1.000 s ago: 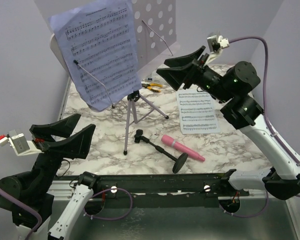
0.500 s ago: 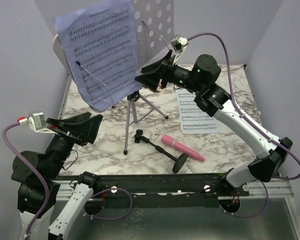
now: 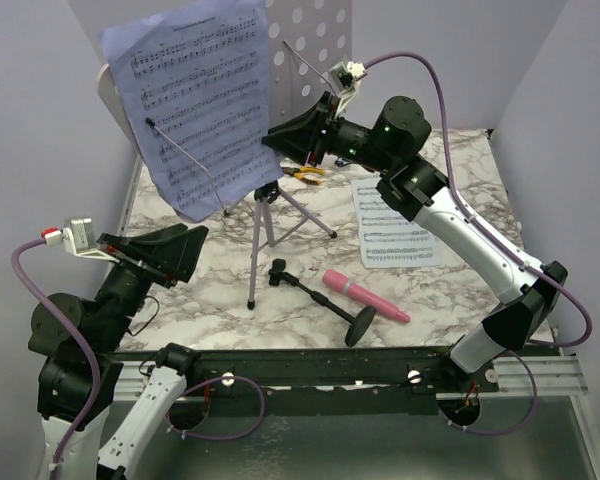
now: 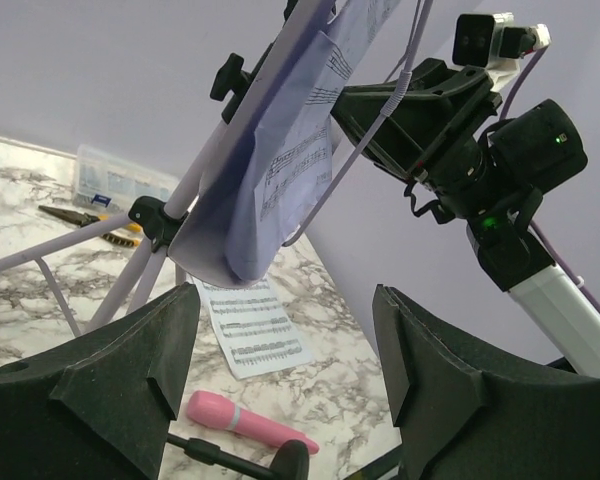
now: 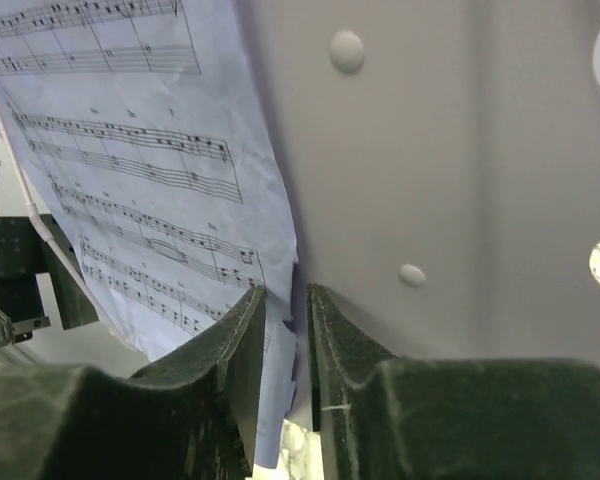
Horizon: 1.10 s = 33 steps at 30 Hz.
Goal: Set up the instrument practice props
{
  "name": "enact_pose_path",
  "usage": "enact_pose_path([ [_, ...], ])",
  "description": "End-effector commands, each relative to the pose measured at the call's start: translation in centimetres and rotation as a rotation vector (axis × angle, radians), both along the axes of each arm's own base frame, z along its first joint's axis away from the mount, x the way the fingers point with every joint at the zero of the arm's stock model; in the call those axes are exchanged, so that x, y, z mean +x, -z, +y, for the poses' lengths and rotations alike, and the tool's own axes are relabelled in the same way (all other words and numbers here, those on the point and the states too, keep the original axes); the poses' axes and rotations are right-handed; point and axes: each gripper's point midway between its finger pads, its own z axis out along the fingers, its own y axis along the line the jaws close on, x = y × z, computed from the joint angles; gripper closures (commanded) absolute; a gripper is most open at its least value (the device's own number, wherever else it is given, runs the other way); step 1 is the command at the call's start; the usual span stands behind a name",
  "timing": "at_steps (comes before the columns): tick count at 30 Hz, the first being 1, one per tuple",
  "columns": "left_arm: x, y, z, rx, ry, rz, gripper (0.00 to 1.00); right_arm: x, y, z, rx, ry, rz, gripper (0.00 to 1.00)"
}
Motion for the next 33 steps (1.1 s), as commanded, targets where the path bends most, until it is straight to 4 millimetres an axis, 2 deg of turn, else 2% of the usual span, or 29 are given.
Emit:
enact_pose_path([
  [1, -0.3, 0.7, 0.2, 0.003, -0.004, 0.014, 0.25, -1.1, -2.6, 0.1, 0.048, -0.044, -0.073, 0.77],
  [4, -0.4, 0.8, 0.3, 0.005, -0.008, 0.014, 0.25, -1.4, -3.3, 0.1, 0.063, -0.057, -0.095, 0.83],
  [8, -0.3, 1.0, 0.3, 0.01, -0.012, 0.02, 0.25, -1.6, -4.0, 0.1, 0.078, -0.062, -0.113, 0.99],
  [15, -0.5, 1.2, 0.4, 0.005, -0.015, 0.026, 0.25, -1.4, -5.1, 0.0, 0.097, -0.048, -0.146, 0.99],
  [21, -0.6, 1.3, 0.5, 0.005, -0.017, 0.027, 0.25, -1.0, -4.9, 0.4, 0.079, -0.046, -0.16, 1.0],
  [25, -0.6, 1.4, 0.5, 0.003, -0.015, 0.032, 0.24, -0.3, -4.2, 0.5, 0.06, -0.024, -0.151, 0.99],
  [30, -0.8, 1.6, 0.6, 0.009, -0.017, 0.031, 0.21, 0.1, -3.9, -0.2, 0.058, 0.028, -0.137, 0.8],
  [33, -1.0, 1.7, 0.5, 0.012, -0.011, 0.029, 0.14, 0.2, -4.1, -0.6, 0.054, 0.055, -0.128, 0.76],
])
